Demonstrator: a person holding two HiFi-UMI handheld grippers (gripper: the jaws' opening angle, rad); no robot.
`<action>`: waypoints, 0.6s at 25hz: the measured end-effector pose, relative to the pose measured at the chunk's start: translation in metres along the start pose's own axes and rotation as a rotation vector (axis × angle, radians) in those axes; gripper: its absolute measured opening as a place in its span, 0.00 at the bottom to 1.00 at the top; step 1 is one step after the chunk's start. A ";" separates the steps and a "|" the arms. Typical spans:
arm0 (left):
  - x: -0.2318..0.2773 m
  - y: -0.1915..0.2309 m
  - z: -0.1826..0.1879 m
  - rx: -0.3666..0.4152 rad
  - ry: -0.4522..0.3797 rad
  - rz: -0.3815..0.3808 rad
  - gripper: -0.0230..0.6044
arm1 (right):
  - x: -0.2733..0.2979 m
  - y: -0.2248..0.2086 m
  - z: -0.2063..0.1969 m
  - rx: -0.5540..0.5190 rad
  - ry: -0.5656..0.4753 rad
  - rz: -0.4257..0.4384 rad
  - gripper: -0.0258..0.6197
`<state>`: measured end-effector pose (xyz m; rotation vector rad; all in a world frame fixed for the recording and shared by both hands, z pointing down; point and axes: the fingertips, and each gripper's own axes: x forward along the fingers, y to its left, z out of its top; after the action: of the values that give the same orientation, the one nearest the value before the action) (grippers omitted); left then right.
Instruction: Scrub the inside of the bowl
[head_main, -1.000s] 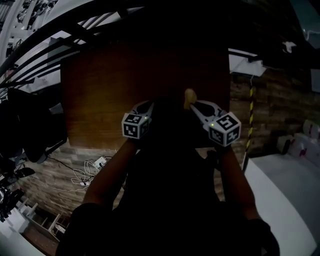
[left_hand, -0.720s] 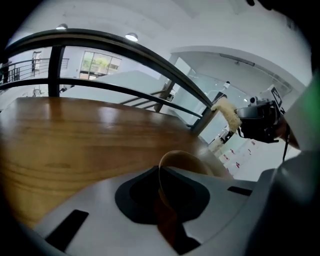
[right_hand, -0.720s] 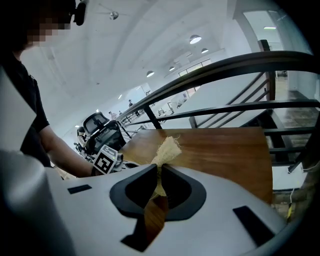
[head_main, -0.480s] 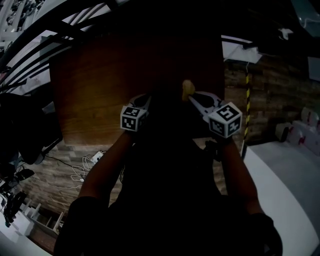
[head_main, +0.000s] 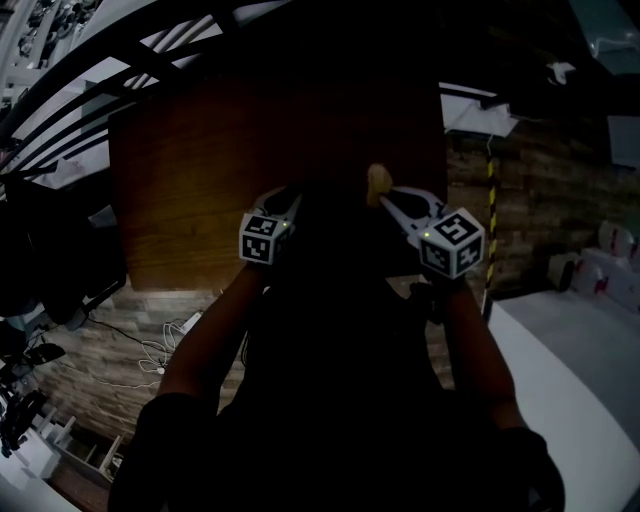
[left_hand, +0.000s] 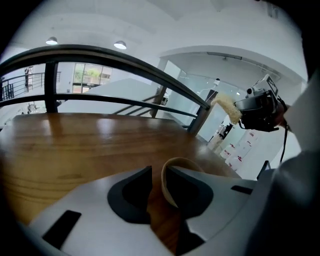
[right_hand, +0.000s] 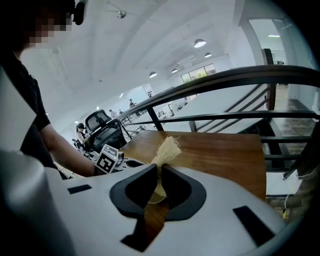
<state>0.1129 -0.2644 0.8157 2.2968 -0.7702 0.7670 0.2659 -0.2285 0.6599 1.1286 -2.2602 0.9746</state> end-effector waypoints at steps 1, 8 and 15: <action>-0.011 0.002 0.004 -0.008 -0.016 0.009 0.15 | -0.001 0.007 0.002 -0.007 -0.007 -0.002 0.10; -0.118 -0.010 0.054 0.052 -0.197 0.002 0.03 | -0.014 0.079 0.025 -0.084 -0.083 -0.016 0.10; -0.222 -0.017 0.018 0.093 -0.243 -0.053 0.03 | -0.028 0.168 0.008 -0.132 -0.164 -0.029 0.10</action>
<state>-0.0174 -0.1922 0.6498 2.5156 -0.7911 0.5150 0.1446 -0.1492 0.5698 1.2185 -2.3904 0.7335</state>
